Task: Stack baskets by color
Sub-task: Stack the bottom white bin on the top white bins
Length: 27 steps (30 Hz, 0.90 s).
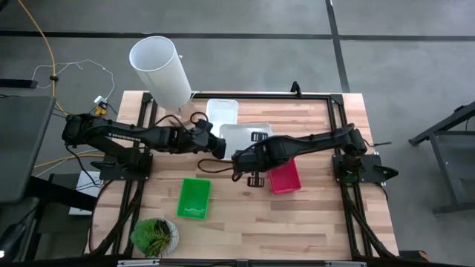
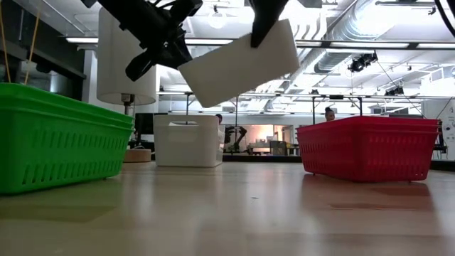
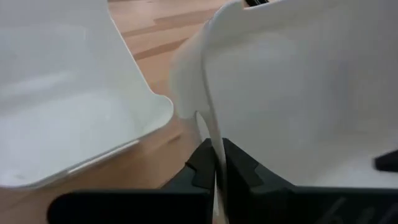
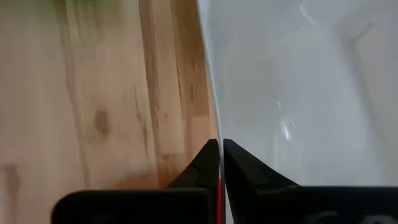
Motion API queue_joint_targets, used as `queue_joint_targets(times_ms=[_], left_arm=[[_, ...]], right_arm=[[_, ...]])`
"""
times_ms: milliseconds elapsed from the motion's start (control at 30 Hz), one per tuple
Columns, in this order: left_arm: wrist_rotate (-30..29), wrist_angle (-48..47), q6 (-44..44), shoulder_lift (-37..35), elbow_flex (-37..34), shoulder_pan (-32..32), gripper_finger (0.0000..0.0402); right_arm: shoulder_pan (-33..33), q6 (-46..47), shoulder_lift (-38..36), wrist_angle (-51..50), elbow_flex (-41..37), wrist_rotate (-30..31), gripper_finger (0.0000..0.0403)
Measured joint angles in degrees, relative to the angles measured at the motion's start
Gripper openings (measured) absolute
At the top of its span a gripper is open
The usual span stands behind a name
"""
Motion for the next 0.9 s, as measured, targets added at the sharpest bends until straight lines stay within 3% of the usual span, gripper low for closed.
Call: queue_joint_targets(times_ms=[133, 433, 567, 767, 900], left_arm=[[0.3, 0.3, 0.7, -0.5, 0.0, 0.6, 0.0], [1.5, 0.6, 1.1, -0.5, 0.0, 1.3, 0.0], [1.3, 0.8, 1.2, -0.5, 0.1, 1.3, 0.0], [1.1, 0.6, 1.9, -0.5, 0.0, 1.4, 0.0], [2.0, 0.5, 3.4, -1.4, 0.0, 1.3, 0.0001]], right_arm=[[-0.1, 0.8, -0.2, -0.8, 2.6, -1.2, 0.0039], [-0.3, 0.7, -0.2, -3.3, 7.3, -1.3, 0.0196], [-0.3, 0.4, -0.4, -6.5, 8.7, -2.1, 0.0246], [-0.3, 2.0, -5.9, -10.4, 7.5, -1.4, 0.0268], [-0.3, 5.5, -12.8, -10.5, 4.7, 2.3, 0.0268]])
